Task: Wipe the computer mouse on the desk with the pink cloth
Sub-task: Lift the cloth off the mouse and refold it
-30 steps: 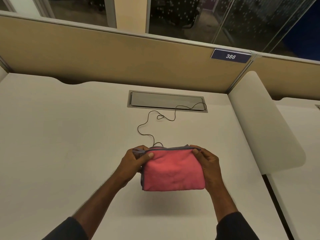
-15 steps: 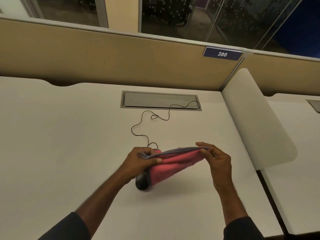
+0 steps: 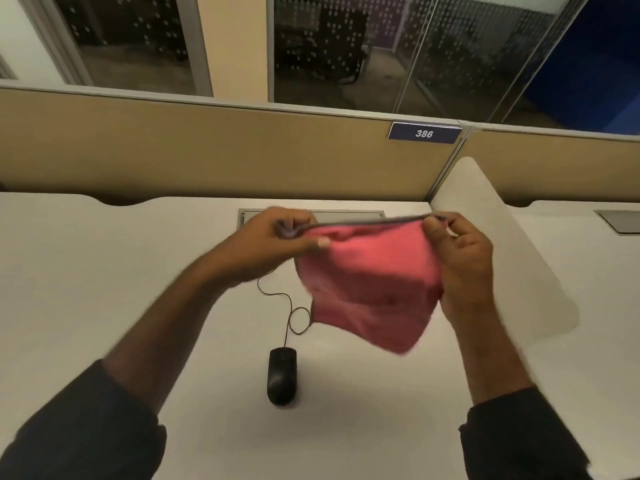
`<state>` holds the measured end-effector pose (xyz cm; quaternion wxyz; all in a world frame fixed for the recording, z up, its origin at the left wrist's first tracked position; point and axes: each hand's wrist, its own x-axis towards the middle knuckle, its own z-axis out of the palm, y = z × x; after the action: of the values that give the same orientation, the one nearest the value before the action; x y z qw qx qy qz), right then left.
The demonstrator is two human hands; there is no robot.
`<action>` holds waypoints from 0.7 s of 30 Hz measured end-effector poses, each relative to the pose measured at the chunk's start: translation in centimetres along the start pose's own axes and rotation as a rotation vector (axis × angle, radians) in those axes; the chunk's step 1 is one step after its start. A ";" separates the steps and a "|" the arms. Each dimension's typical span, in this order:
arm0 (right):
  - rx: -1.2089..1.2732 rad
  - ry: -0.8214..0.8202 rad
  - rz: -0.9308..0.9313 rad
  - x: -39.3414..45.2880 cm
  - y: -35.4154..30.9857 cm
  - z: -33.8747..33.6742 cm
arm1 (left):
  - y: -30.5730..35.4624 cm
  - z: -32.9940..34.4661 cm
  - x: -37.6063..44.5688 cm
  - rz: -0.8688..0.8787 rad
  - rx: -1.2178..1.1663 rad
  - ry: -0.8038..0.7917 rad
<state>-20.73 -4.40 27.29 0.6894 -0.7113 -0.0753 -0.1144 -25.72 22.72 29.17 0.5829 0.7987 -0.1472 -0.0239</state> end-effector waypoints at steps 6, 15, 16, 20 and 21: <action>0.233 -0.246 0.384 2.4 -0.6 1.0 | -4.0 0.6 0.7 -0.423 -0.808 0.004; 0.470 -0.262 0.816 -7.3 8.8 2.5 | -10.5 4.1 -7.5 -0.713 -1.045 0.125; 0.417 -0.351 0.804 -8.4 9.2 2.8 | -10.5 4.0 -7.5 -0.719 -1.020 0.150; 0.323 -0.467 0.610 -10.5 9.2 3.6 | -10.1 3.3 -7.3 -0.688 -0.979 0.221; 0.288 -0.440 0.530 -10.4 8.9 3.7 | -10.2 3.2 -7.3 -0.669 -0.965 0.220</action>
<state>-28.13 -0.54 15.82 0.7553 -0.6095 -0.0504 0.2353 -31.29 24.54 17.57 0.8527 0.4443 0.2011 -0.1875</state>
